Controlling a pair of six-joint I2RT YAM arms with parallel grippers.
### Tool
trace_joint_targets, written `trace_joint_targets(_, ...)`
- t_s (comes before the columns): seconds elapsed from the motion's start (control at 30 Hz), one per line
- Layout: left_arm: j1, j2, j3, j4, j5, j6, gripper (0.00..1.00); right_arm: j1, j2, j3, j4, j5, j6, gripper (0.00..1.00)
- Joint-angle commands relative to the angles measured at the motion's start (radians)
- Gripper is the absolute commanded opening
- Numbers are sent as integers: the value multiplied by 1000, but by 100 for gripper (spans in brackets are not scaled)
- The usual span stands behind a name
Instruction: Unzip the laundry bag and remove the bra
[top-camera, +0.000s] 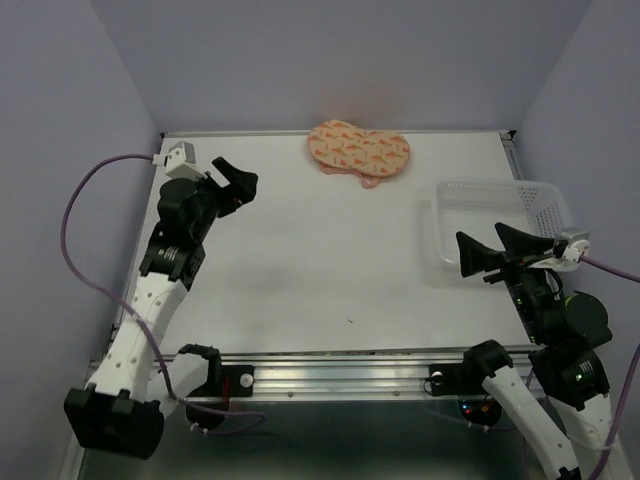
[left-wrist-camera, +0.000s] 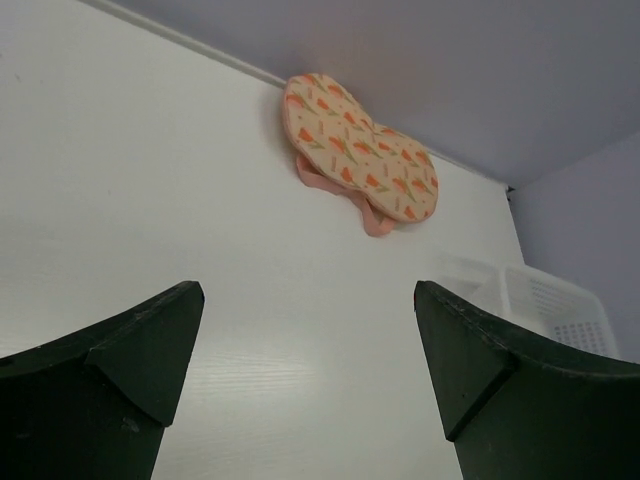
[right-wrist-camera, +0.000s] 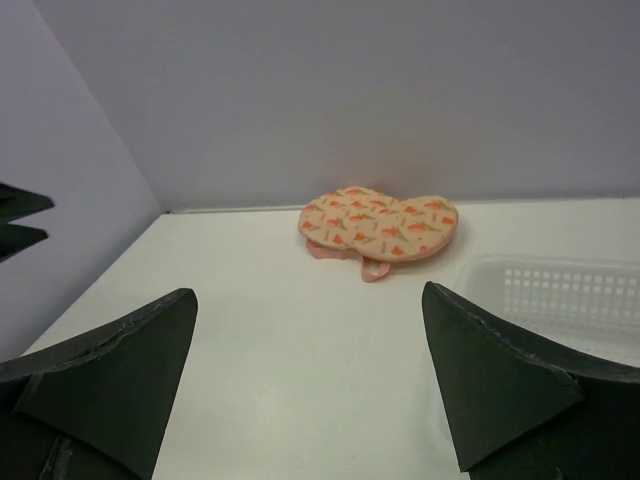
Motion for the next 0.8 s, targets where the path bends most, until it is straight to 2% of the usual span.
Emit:
trace_joint_targets(0.0, -54, 178, -6, 266, -31, -130, 99, 4, 11, -20, 26, -51, 54, 100)
trace_joint_targets(0.07, -79, 257, 6, 328, -62, -193, 99, 4, 14, -37, 28, -57, 54, 100)
trace_joint_targets(0.2, -136, 525, 85, 449, -133, -268, 99, 4, 27, -45, 25, -71, 42, 100)
trace_joint_targets(0.3, -165, 668, 225, 452, -188, -258, 99, 4, 29, -48, 25, -71, 37, 100)
trace_joint_targets(0.33, -179, 764, 298, 455, -194, -250, 99, 4, 26, -48, 26, -68, 37, 100)
trace_joint_targets(0.5, -182, 1074, 541, 460, -174, -241, 99, 4, 23, -51, 22, -72, 40, 100)
trace_joint_targets(0.67, -185, 1286, 719, 425, -182, -215, 99, 4, 37, -49, 22, -91, 38, 100)
trace_joint_targets(0.77, -183, 1343, 793, 411, -185, -201, 99, 4, 53, -43, 20, -92, 31, 100)
